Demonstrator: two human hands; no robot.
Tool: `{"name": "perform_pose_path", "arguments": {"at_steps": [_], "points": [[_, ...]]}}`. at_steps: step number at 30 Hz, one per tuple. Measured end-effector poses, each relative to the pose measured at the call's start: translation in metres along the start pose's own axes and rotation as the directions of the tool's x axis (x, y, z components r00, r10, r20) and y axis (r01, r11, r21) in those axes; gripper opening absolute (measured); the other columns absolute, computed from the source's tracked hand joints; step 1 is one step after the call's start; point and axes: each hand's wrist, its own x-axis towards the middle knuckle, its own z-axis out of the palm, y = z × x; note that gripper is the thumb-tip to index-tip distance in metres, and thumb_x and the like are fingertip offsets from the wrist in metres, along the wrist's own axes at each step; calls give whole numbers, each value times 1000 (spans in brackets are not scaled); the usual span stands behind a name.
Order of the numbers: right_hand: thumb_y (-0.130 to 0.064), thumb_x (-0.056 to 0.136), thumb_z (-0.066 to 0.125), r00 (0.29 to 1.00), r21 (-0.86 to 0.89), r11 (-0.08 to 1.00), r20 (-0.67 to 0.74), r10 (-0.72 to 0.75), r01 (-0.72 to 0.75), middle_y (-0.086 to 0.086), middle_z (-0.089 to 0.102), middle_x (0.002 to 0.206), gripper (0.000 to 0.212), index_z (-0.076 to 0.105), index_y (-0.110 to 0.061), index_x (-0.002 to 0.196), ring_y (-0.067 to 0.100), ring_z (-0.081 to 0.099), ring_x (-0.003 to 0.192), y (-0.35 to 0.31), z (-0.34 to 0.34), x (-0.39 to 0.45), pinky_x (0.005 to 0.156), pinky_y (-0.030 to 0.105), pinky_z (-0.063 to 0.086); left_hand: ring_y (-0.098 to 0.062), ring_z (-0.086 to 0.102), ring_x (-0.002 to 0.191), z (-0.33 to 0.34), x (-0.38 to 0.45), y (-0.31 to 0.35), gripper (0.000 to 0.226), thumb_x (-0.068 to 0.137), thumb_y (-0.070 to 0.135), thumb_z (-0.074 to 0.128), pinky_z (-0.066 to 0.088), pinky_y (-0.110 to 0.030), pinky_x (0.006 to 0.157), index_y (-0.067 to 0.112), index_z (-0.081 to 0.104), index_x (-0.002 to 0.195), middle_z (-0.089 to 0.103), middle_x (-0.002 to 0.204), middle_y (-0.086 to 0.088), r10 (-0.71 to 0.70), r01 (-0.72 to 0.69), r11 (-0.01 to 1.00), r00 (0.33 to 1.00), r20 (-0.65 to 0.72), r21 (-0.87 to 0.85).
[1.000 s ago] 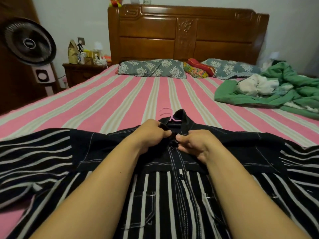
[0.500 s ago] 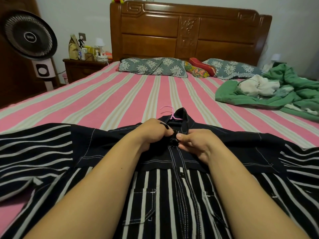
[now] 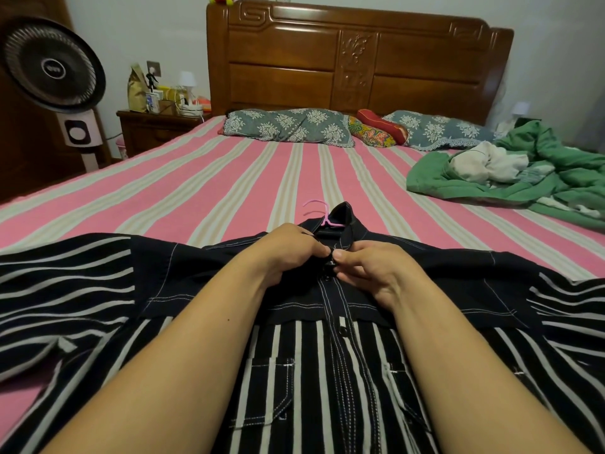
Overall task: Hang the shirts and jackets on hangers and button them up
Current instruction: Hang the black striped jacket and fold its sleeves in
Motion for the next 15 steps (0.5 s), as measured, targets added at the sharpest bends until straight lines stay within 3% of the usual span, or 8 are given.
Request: {"name": "perform_pose_path", "arguments": {"at_steps": [3,8,11,15], "points": [[10,84,71,999,-14,1000,37,-16,17,11,70,75,19,62,-6,80,21,70,70,-2,-2,-1,70,30,62,-26,66,68,1,0,0,11,81,11,75,54,-38,69,0,75,84,74,80,-17,3,-2,999,1000,-25,46],[18,89,56,974,-145,988,227,-26,61,21,75,93,22,64,6,106,28,76,85,-10,-16,-5,68,28,62,-18,60,63,5,-4,1,6,80,14,73,49,-29,65,9,75,77,71,70,-8,124,-106,977,988,-91,187],[13,90,59,972,-251,957,214,-93,147,23,74,85,11,65,5,91,28,76,78,-10,-12,-7,63,27,61,-15,60,65,4,-8,0,8,84,15,71,48,-27,66,11,76,79,75,80,-11,179,-161,960,982,-62,228],[8,88,62,972,-393,891,145,-184,228,19,71,72,14,61,-1,78,25,71,63,-6,0,-3,59,32,62,-13,62,71,1,-11,-1,13,89,16,65,50,-28,70,15,77,82,75,84,-7,242,-222,929,970,-33,296]]}}
